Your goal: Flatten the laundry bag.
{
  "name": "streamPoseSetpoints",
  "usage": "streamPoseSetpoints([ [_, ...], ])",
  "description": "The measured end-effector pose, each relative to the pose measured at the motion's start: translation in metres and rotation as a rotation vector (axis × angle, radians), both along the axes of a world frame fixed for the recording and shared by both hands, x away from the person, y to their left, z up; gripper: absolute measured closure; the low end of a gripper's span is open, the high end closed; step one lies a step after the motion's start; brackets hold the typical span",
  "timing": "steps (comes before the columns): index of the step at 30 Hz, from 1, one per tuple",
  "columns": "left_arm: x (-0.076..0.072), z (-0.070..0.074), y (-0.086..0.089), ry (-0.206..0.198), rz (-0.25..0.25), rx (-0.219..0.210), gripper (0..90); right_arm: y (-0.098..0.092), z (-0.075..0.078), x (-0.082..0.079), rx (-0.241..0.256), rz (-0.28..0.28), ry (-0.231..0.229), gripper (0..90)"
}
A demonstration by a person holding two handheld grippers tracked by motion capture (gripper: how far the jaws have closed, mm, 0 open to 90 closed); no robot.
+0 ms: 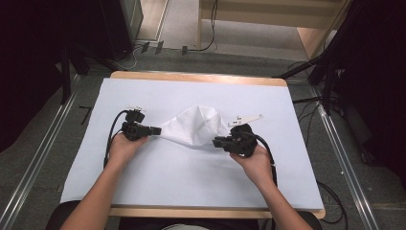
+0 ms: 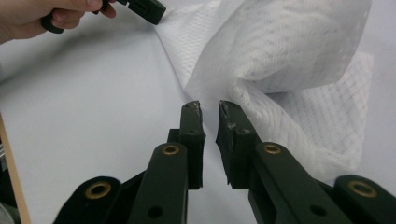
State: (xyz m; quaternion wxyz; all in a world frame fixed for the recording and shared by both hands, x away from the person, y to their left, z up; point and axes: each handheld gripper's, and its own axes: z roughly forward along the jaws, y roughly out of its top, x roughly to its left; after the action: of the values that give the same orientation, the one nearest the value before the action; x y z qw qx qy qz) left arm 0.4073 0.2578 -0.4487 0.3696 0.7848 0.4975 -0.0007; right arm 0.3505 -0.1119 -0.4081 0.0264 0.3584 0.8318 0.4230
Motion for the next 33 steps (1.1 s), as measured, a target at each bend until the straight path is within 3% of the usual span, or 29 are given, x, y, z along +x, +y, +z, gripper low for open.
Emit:
streamPoseSetpoints([
  [4, -0.004, 0.009, 0.0, -0.021, -0.008, -0.022, 80.5, -0.01, 0.018, -0.002, 0.016, -0.012, -0.044, 80.4],
  [8, -0.007, 0.014, -0.001, -0.033, -0.018, -0.028, 76.0, -0.017, 0.023, 0.0, 0.016, -0.03, -0.06, 79.5],
  [15, -0.017, 0.026, -0.006, -0.066, -0.052, -0.05, 65.9, -0.029, 0.017, 0.015, 0.021, -0.074, -0.053, 69.1],
  [19, -0.021, 0.029, -0.006, -0.072, -0.061, -0.033, 60.0, -0.03, 0.011, 0.028, 0.013, -0.091, -0.043, 61.4],
  [26, -0.025, 0.033, 0.001, -0.063, -0.062, -0.07, 52.1, -0.022, 0.007, 0.042, -0.016, -0.113, -0.043, 48.2],
  [33, -0.028, 0.033, 0.009, -0.054, -0.037, -0.057, 48.5, -0.009, 0.004, 0.059, 0.005, -0.107, -0.022, 42.3],
])
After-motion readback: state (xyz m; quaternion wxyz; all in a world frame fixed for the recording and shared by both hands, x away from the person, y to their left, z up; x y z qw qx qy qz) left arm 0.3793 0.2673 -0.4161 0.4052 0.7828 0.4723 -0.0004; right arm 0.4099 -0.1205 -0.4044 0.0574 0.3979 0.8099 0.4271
